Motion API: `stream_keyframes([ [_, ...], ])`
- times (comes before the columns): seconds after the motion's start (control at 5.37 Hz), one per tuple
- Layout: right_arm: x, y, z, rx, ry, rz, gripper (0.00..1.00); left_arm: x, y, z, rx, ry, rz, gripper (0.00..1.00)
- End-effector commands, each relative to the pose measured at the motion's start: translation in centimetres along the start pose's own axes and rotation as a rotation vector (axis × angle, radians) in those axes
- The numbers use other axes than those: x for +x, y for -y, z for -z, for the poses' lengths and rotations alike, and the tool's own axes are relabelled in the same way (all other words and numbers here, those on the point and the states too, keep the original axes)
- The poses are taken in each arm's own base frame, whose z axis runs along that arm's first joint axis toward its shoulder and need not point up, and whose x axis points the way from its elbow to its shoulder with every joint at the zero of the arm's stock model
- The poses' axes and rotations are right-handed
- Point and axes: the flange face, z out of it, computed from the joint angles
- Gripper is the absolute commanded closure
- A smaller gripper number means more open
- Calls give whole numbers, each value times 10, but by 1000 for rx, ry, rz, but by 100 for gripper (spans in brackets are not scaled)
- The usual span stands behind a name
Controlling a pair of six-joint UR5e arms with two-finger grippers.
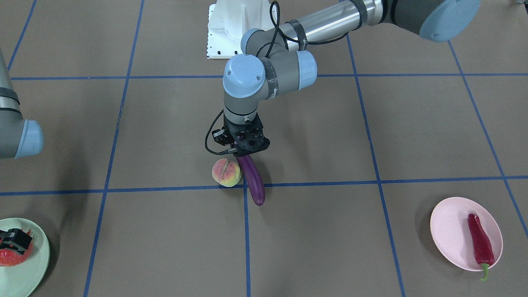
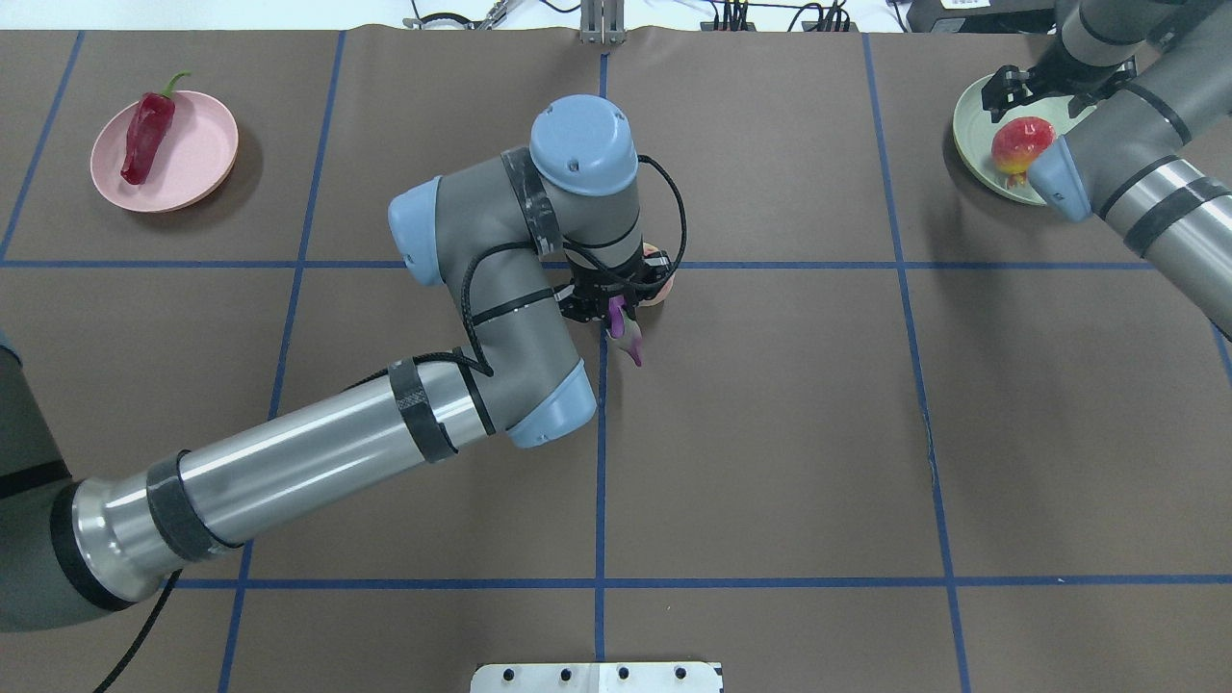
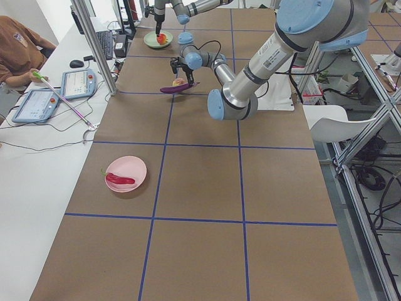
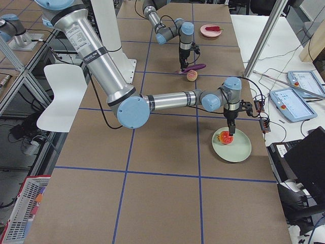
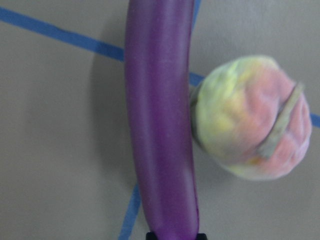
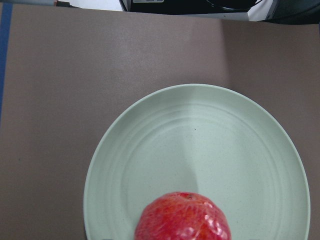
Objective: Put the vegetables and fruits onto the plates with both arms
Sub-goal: 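Set apple on green plate with right gripper while left grasps purple eggplant, then lift eggplant toward pink plate with left gripper while right gripper withdraws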
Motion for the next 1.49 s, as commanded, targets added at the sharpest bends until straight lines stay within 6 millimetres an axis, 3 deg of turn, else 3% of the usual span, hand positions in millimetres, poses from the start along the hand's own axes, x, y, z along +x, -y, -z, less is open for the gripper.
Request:
stream_keyframes([
  [0.0,-29,-2,34,-21,120,-27,0,-18,51,49,28,50,15,100],
  [0.19,-49,-6,59,-44,189,-44,0,-40,97,87,66,96,-31,100],
  [0.37,-79,-4,91,-64,193,-141,0,-83,152,102,98,138,-82,100],
  [0.75,-196,-32,113,-127,245,-274,0,-204,262,126,131,234,-186,100],
  [0.93,-251,-50,120,-150,265,-326,0,-246,308,137,130,286,-221,100],
  [1.12,-286,-63,130,-163,281,-355,0,-289,345,137,143,378,-264,100],
  [1.3,-316,-78,135,-180,291,-380,0,-315,363,122,173,508,-316,100],
])
